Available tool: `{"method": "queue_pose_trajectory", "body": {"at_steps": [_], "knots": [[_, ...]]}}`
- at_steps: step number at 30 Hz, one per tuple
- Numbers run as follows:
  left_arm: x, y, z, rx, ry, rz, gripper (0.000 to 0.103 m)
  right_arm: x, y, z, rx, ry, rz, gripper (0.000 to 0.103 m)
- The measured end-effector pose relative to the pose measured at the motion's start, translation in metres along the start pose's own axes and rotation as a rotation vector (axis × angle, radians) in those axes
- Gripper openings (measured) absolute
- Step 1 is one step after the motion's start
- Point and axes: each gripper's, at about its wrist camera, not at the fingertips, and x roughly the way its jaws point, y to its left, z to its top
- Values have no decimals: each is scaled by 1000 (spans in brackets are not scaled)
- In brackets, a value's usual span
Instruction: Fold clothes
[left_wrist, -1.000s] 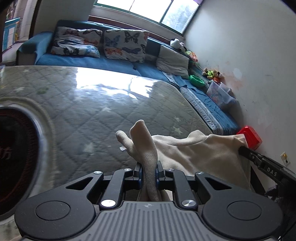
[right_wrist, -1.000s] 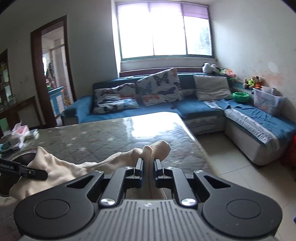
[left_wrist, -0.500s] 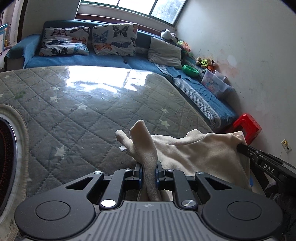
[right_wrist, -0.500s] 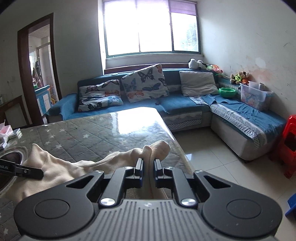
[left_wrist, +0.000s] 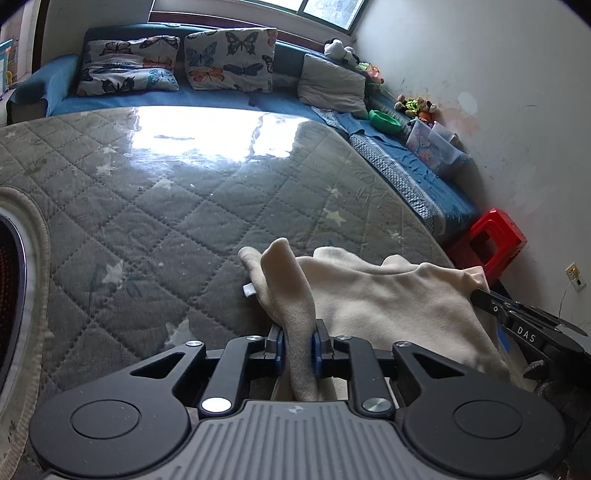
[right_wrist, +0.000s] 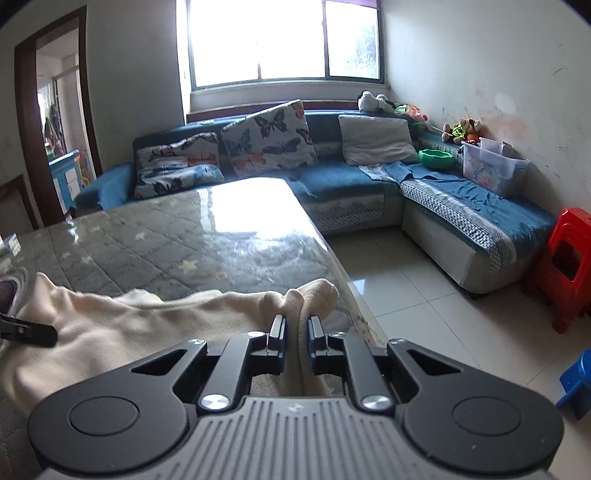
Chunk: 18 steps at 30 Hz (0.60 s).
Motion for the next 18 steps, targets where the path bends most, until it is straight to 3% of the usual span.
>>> {"method": "queue_pose_trajectory", "body": {"at_steps": [7,9,12,14,16,18], "knots": [[1,-1,-3,-1,9,17,22,6,4,-4,-5,28,-15,18],[2,-2,-3,-3,11,27,31,6,4,-5,-3,30,-15,18],[2,-1,-4,-3,13,40,36,5,4,-6,-7,29,-16,20],[1,-1,-5,-1,13,48,41,3,5,-7,-7,28,-11,32],[1,-1,-7,9,9,57,42,2,8,-7,-9,27,-2,36],[0,-2,-8,16,8,70,49,-3,10,-9,-15,23,13,39]]}}
